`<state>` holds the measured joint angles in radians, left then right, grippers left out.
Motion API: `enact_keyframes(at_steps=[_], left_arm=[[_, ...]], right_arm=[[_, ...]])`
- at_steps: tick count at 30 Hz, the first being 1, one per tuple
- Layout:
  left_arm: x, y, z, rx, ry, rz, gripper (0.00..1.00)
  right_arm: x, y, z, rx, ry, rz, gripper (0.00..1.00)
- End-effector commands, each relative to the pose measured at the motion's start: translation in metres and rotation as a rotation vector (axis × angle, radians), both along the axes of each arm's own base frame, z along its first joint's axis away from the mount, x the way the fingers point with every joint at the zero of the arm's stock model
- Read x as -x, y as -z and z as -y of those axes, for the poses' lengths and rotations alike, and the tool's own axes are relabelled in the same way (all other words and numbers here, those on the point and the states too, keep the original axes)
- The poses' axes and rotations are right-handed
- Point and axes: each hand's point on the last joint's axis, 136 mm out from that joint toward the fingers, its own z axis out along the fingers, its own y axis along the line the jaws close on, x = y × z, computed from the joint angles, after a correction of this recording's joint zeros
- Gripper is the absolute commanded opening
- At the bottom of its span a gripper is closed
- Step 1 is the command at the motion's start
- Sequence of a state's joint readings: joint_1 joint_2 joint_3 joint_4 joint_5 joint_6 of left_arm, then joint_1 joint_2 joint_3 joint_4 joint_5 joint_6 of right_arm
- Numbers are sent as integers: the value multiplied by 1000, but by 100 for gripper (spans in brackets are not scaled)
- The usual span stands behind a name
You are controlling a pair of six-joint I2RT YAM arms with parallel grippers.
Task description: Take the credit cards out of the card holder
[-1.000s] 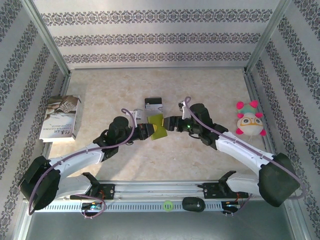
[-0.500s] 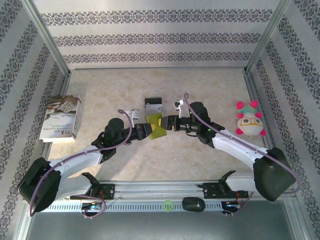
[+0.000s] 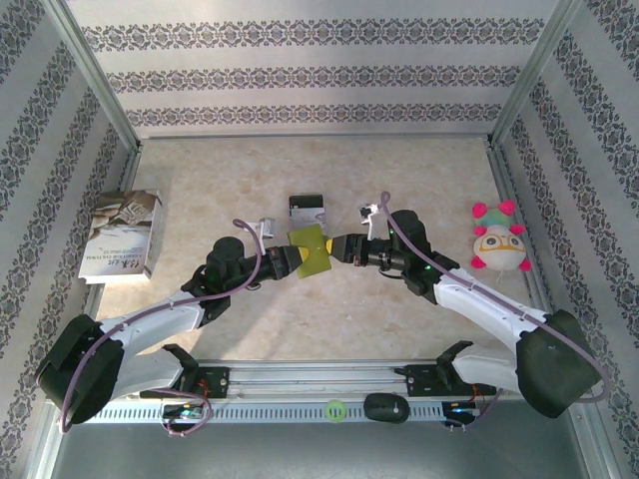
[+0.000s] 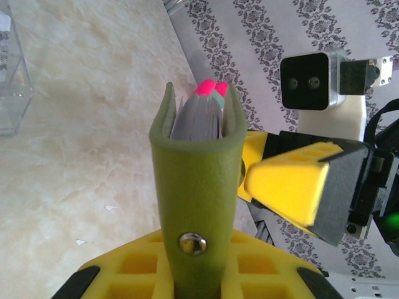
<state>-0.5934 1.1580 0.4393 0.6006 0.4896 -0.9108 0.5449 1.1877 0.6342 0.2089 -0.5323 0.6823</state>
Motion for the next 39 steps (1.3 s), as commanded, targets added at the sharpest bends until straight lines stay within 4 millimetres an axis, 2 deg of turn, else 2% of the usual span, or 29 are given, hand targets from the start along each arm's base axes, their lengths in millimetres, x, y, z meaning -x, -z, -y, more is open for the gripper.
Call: enact_keyframes(at_steps=[1, 7, 9, 12, 14, 18, 20, 23, 26, 31, 35, 39], left_arm=[[-2, -24, 3, 79, 18, 65, 0], [-2, -26, 6, 102, 33, 60, 0], [-2, -26, 5, 97, 31, 60, 0], [-4, -18, 2, 65, 9, 30, 0], [-5, -5, 0, 28, -8, -10, 0], [-4, 32, -3, -54, -22, -115, 19], [0, 58, -4, -113, -15, -174, 28], [6, 91, -4, -195, -5, -250, 33], [11, 121, 1, -253, 17, -333, 34], [7, 146, 4, -335, 24, -406, 39], [4, 160, -3, -408, -5, -445, 48], [2, 159, -9, -420, -26, -442, 51]], right_arm=[[-2, -1, 0, -5, 2, 4, 42], [0, 2, -11, 10, -27, 3, 39], [-1, 3, -10, 15, -18, -1, 29], [-1, 2, -8, 27, -7, 1, 0], [0, 2, -4, 48, 11, -1, 0], [10, 13, 3, 104, 36, -39, 0], [18, 22, 8, 140, 50, -60, 0], [27, 35, 15, 176, 73, -90, 0], [36, 47, 23, 209, 100, -116, 0], [43, 69, 28, 260, 134, -157, 0], [41, 72, 33, 320, 181, -156, 0], [42, 77, 40, 383, 202, -172, 0]])
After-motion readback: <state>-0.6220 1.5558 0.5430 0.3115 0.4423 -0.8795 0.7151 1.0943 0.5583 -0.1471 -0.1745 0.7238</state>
